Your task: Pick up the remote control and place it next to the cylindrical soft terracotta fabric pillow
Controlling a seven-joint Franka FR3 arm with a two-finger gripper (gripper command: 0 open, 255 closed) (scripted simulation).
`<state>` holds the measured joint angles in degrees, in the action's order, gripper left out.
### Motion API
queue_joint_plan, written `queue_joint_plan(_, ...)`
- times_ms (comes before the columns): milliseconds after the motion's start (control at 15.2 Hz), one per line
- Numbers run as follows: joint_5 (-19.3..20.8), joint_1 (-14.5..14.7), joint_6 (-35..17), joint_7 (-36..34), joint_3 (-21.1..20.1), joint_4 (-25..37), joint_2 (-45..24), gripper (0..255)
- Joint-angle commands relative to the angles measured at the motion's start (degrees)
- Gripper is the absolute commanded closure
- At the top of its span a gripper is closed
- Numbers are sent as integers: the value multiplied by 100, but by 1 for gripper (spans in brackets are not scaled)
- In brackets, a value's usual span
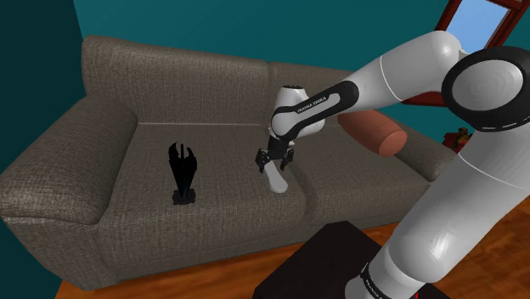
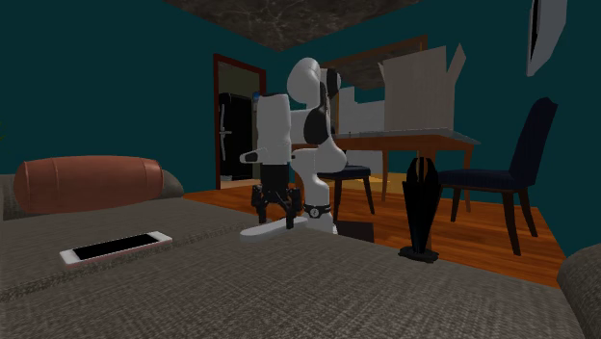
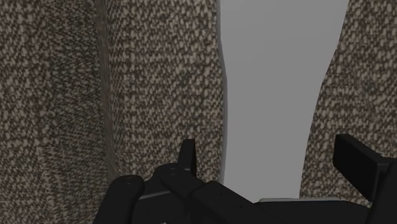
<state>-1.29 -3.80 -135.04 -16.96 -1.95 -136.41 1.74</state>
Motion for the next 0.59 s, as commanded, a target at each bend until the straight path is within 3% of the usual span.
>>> queue_joint_plan(0, 0, 0, -2, 0, 0, 0, -1, 0)
queue_joint_plan(66, 0, 0, -1, 0, 0, 0, -1, 0)
queue_joint_plan(132, 0, 0, -1, 0, 0, 0, -1, 255)
queue_joint_plan(528, 0, 0, -1, 0, 0, 0, -1, 255)
